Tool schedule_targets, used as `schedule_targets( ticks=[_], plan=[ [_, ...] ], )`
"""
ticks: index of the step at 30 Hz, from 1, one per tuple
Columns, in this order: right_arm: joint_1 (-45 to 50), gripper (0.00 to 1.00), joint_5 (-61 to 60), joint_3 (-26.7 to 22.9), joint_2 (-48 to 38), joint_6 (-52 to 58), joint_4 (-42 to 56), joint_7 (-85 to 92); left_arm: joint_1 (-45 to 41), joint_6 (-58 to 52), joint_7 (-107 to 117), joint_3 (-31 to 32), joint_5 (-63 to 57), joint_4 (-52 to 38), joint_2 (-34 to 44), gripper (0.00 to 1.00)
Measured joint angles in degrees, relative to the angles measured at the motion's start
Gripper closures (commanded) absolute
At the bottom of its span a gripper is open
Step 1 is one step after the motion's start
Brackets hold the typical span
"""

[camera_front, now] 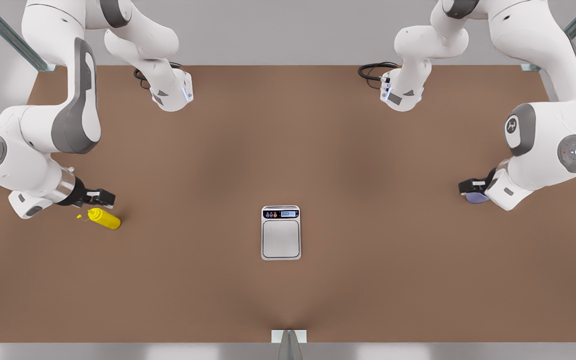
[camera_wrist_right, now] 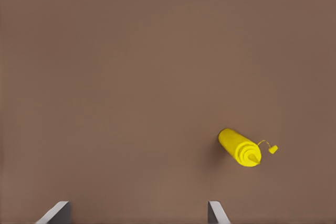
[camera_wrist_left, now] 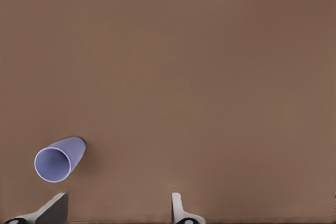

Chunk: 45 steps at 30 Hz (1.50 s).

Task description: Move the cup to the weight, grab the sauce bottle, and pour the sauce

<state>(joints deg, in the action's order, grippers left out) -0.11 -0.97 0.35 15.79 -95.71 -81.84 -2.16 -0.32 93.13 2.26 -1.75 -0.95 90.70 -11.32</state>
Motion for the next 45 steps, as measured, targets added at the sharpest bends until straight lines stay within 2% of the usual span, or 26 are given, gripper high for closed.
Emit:
schedule_targets(
  ticks=[2,5,7,10,16,18,22,26,33,38,39,41,42,45],
  plan=[
    [0.0,0.00,0.0,0.0,0.0,-0.2,-0.1,2.0,-0.3,0.6,0.2,-0.1,0.0,0.6,-0.2,0.00],
    [-0.5,0.00,0.0,0.0,0.5,-0.9,-0.5,6.1,-0.1,1.4,-0.4,-3.6,0.0,5.2,-0.4,0.00],
    [-2.3,0.00,0.0,0.0,0.7,-1.3,-1.3,13.3,0.2,7.2,-0.5,-5.4,0.0,11.4,0.7,0.00],
    [-7.9,0.00,-1.5,0.0,0.8,-5.2,-3.4,35.4,0.0,15.2,-1.1,-7.2,-0.1,19.6,1.3,0.00],
    [-24.1,0.00,-14.2,0.0,2.5,-6.3,-9.1,77.3,0.1,27.8,-10.9,-11.1,-0.7,29.4,5.2,0.00],
    [-29.7,0.00,-19.9,-0.1,2.4,-7.8,-14.3,89.8,0.3,34.2,-12.7,-11.2,-0.7,33.7,5.3,0.00],
    [-38.7,0.00,-32.2,-0.1,6.6,-11.1,-20.9,109.0,-0.1,35.5,-16.4,-12.8,-0.8,34.1,3.6,0.00],
    [-41.4,0.00,-38.5,-0.1,10.6,-13.9,-25.7,117.4,-0.2,35.7,-16.4,-13.1,-0.9,33.9,1.6,0.00],
    [-44.3,0.00,-50.4,-0.1,20.8,-15.4,-25.2,132.8,0.0,37.7,-18.4,-14.4,-0.9,33.8,-1.2,0.00],
    [-43.2,0.00,-54.3,0.2,23.2,-15.7,-23.1,136.4,0.3,39.5,-18.5,-14.7,-0.8,33.7,-3.5,0.00],
    [-42.5,0.00,-54.9,0.2,23.5,-16.5,-23.0,136.5,0.3,39.6,-18.4,-14.9,-0.8,33.8,-3.7,0.08],
    [-41.9,0.00,-54.8,0.2,23.8,-16.7,-23.3,137.1,0.4,41.1,-18.5,-15.0,-0.8,33.9,-4.8,0.09],
    [-41.9,0.00,-54.8,0.2,24.1,-16.6,-23.4,137.8,0.3,41.2,-18.5,-15.0,-0.8,34.1,-4.9,0.16],
    [-41.3,0.00,-54.9,0.3,24.2,-16.6,-23.6,138.0,0.3,42.7,-18.5,-15.6,0.3,34.9,-5.9,0.21]
  ],
)
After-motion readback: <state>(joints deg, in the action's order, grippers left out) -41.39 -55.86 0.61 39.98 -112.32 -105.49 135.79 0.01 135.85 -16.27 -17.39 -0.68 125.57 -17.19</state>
